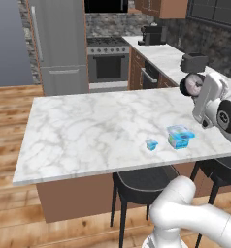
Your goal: Stack the yogurt containers by placing the smaller containers on top of the larger containers.
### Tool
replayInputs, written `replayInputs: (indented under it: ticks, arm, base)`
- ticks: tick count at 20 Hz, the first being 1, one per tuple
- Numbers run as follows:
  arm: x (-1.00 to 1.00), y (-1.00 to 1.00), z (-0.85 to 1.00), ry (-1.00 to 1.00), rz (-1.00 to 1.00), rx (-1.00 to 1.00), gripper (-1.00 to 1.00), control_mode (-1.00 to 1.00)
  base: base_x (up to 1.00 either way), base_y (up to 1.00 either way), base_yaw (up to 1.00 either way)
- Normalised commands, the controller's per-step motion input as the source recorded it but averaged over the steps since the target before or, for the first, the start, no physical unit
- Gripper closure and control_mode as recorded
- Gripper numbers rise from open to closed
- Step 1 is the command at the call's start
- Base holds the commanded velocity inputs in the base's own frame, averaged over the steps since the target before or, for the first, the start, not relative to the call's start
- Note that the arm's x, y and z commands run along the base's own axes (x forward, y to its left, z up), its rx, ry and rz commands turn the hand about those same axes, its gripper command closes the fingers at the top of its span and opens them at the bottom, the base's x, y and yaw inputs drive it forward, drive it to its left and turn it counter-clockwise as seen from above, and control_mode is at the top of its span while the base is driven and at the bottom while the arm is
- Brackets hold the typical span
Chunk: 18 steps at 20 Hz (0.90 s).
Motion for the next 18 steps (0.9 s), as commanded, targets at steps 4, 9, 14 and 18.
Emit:
replayInputs:
  ticks: [4,9,14,18]
  arm:
    - [-0.23,-0.46,0.14,0.40,-0.09,-0.03,1.00,-1.00]
    - [-0.36,-0.73,0.17,0.47,-0.01,0.00,1.00,-1.00]
    - [-0.46,-0.81,0.13,0.41,0.00,0.00,1.00,-1.00]
    - [-0.29,-0.78,0.13,0.35,0.00,0.00,1.00,-1.00]
  base:
    - [0.00,0.00,0.00]
    - [0.00,0.00,0.00]
    - [0.00,0.00,0.00]
    - [0.00,0.00,0.00]
